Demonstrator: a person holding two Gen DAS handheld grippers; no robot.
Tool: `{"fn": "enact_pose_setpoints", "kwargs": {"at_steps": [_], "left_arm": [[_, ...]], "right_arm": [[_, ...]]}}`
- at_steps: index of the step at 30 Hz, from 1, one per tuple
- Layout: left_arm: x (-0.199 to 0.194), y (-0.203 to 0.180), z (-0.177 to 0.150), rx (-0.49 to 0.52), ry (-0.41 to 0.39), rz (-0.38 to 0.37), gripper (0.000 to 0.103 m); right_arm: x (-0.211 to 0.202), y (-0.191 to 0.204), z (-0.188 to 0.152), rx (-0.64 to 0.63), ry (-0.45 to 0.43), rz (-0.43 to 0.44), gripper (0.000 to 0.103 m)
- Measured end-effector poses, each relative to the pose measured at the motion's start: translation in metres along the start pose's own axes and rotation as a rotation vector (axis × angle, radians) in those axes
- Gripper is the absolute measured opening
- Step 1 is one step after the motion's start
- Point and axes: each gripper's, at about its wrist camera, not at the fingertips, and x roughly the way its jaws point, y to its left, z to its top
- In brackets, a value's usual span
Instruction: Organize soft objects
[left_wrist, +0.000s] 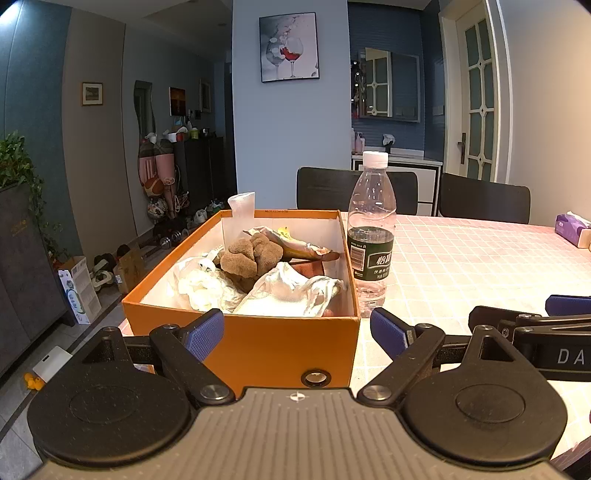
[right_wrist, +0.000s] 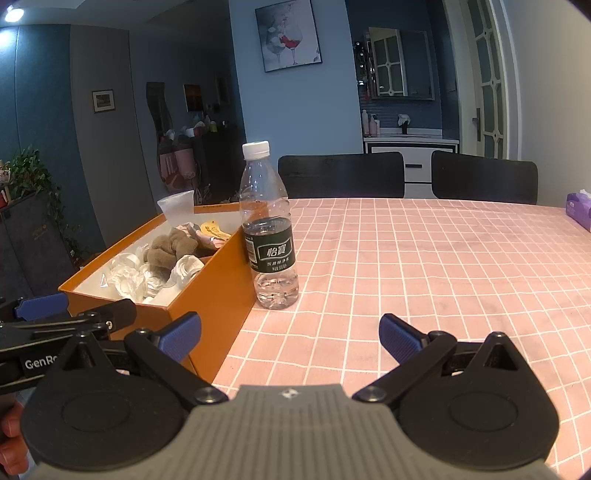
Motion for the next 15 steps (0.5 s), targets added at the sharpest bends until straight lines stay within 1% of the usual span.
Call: {"fn": "enact_pose_setpoints", "kwargs": {"at_steps": [15], "left_arm": [[0.0031,0.0017,-0.0026,0.012,0.006,-0.007,0.103]], "right_arm": [[0.0043,-0.0011,-0.0021,0.001,0.013,-0.003,0.1]]}}
